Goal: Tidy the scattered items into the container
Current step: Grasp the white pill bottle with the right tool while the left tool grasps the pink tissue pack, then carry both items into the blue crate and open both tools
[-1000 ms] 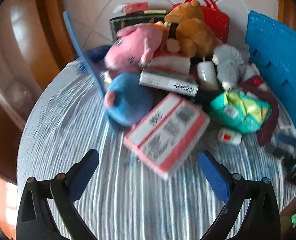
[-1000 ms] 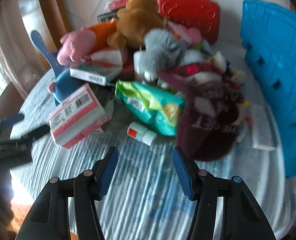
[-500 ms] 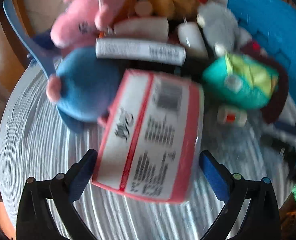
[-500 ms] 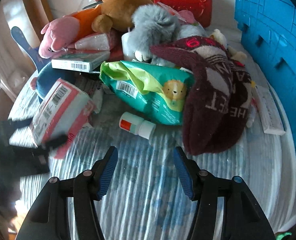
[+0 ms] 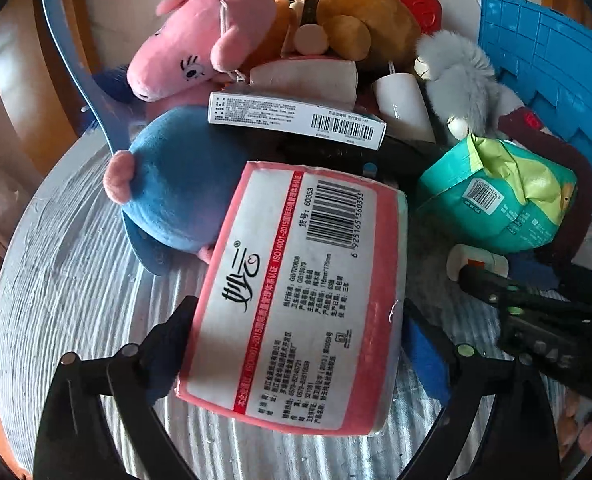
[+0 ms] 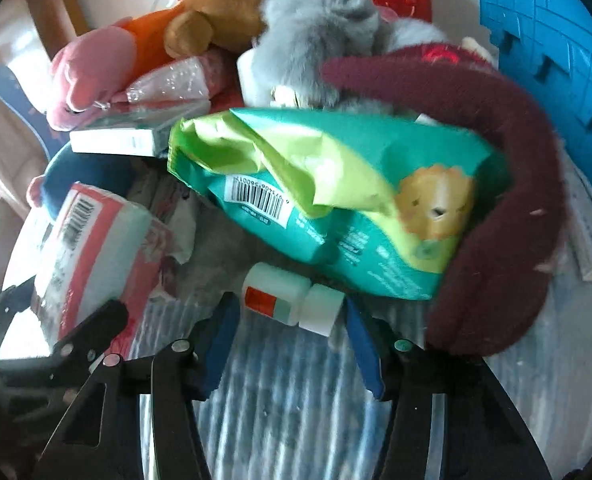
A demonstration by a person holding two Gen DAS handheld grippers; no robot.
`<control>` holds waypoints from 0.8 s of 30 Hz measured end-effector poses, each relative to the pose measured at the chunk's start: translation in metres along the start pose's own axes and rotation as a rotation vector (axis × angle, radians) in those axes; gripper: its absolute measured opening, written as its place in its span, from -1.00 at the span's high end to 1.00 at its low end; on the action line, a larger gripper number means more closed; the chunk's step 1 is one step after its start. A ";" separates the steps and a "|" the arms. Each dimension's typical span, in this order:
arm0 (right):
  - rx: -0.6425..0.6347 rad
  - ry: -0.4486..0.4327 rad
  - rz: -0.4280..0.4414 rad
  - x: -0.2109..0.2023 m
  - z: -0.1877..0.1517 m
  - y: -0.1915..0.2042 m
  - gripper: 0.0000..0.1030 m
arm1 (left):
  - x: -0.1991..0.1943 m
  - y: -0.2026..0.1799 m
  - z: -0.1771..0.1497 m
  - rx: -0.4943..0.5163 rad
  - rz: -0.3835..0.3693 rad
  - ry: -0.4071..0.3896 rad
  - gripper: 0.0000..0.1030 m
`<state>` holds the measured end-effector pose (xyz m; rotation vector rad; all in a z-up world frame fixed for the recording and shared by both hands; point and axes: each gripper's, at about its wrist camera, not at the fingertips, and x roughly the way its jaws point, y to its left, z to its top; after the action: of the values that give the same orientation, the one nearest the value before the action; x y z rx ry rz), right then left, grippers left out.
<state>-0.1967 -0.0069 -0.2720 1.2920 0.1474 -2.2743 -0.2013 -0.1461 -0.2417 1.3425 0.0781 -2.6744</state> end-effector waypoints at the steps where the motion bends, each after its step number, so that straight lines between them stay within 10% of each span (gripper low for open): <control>1: -0.001 -0.004 -0.008 0.003 0.000 0.001 -0.06 | 0.000 0.002 0.001 -0.004 0.000 0.001 -0.87; 11: -0.048 -0.031 -0.027 0.005 0.003 0.010 -0.02 | -0.010 0.014 0.012 -0.015 0.029 -0.017 -0.78; 24: -0.110 -0.271 -0.010 -0.156 0.035 0.022 -0.02 | -0.120 -0.023 0.058 -0.022 -0.004 -0.197 -0.78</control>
<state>-0.1487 0.0216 -0.1207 0.9202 0.1803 -2.3872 -0.1799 -0.1164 -0.1112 1.0669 0.0877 -2.7838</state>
